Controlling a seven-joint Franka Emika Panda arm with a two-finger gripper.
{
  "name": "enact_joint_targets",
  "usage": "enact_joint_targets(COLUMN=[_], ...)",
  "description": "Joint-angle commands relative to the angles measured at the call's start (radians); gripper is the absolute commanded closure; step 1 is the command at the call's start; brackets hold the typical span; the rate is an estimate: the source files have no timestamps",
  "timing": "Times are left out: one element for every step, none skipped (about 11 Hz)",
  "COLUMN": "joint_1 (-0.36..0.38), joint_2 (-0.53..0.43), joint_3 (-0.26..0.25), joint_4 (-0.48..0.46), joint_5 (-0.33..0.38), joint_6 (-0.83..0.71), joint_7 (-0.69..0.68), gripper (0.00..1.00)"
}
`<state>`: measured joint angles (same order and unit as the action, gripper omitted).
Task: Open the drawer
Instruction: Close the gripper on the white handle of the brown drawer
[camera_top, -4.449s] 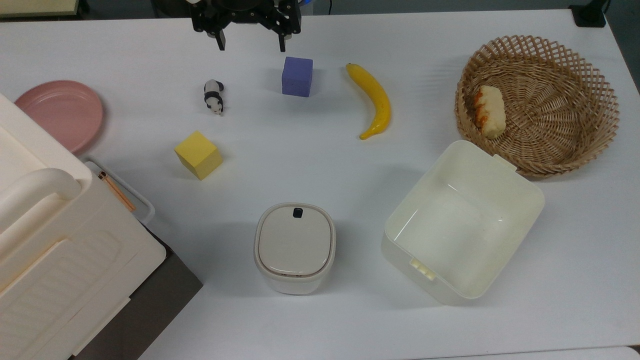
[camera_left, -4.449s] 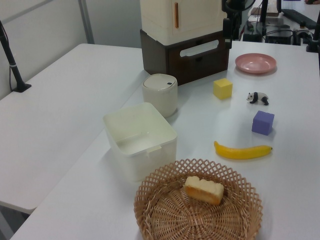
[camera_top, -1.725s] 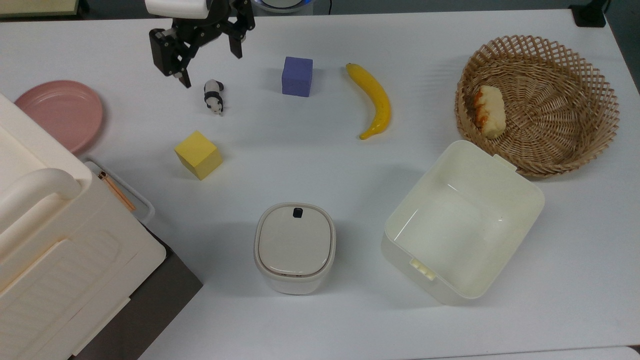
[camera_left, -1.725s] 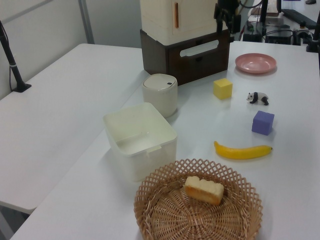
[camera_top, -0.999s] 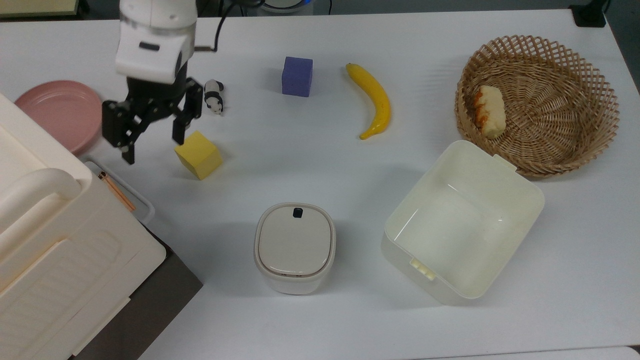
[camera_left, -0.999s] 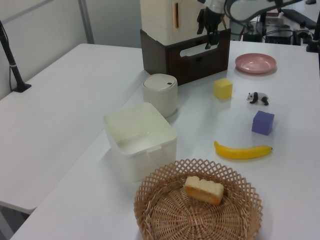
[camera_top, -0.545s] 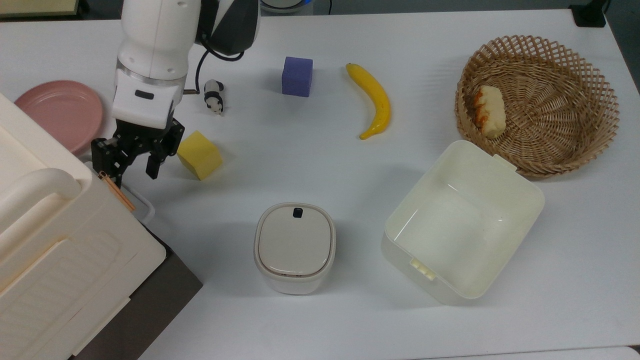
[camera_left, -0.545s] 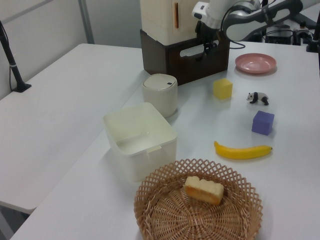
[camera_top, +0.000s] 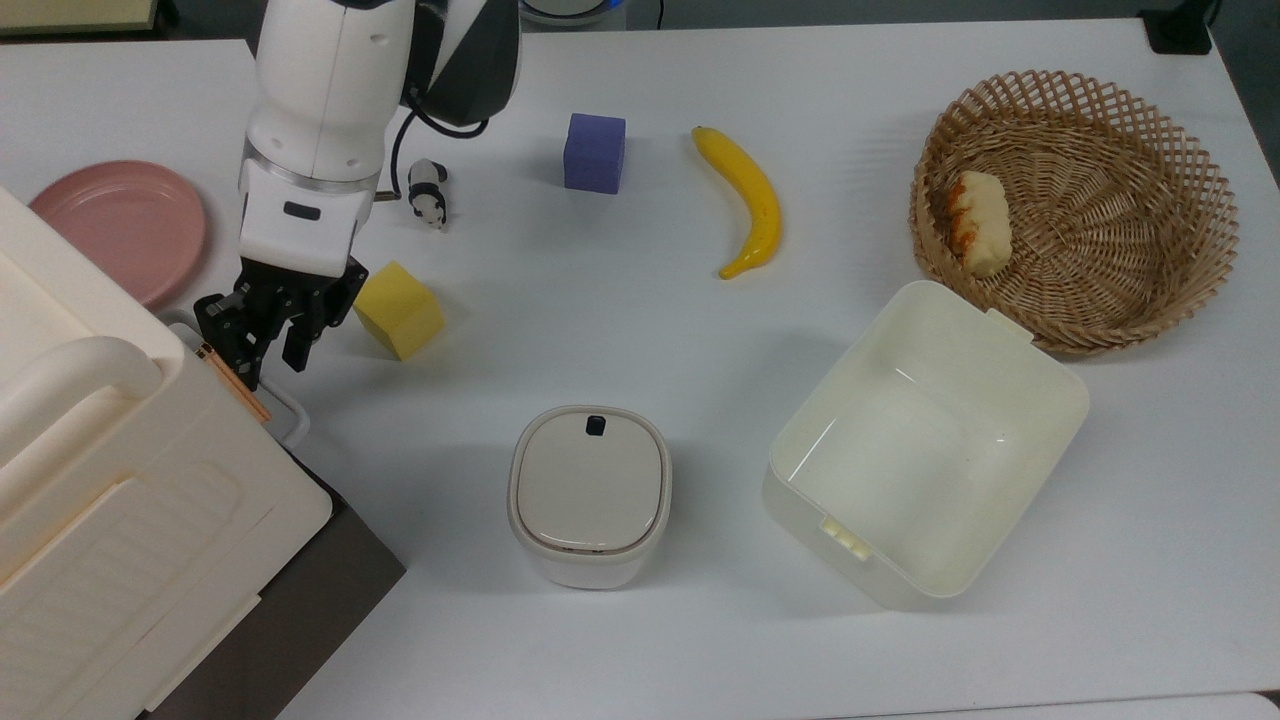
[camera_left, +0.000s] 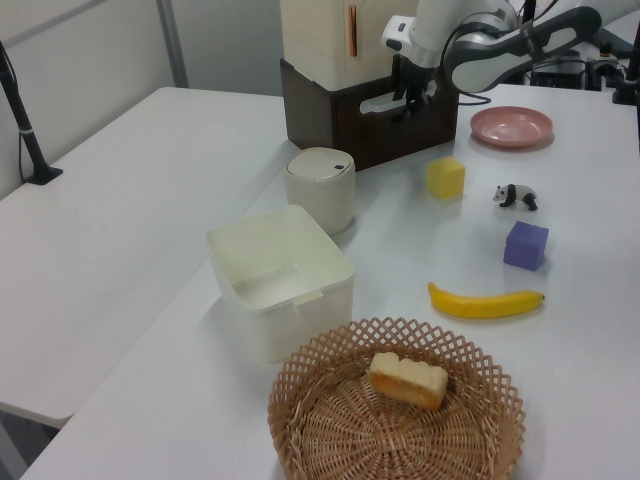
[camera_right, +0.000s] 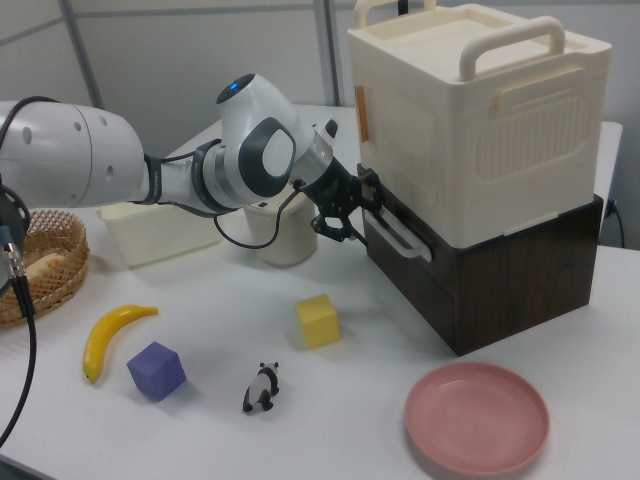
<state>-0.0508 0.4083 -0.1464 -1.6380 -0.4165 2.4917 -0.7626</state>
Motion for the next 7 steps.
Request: enact_joint_targets(joint_1=[0.006, 0.002, -0.001, 0.000, 0.000, 0.005, 0.012], joint_2=[0.001, 0.001, 0.007, 0.007, 0.007, 0.004, -0.009], joint_3=[-0.015, -0.016, -0.016, -0.016, -0.016, -0.016, -0.016], joint_4=[-0.020, -0.022, -0.022, -0.023, -0.023, -0.028, -0.052], joint_5=[-0.034, -0.045, -0.048, -0.048, -0.050, -0.050, -0.051], joint_6=[0.024, 0.039, 0.045, 0.046, 0.046, 0.046, 0.046], joint_7=[0.035, 0.051, 0.054, 0.072, 0.112, 0.144, 0.175], gripper=[0.58, 0.67, 0.81, 0.90, 0.95, 1.00, 1.00])
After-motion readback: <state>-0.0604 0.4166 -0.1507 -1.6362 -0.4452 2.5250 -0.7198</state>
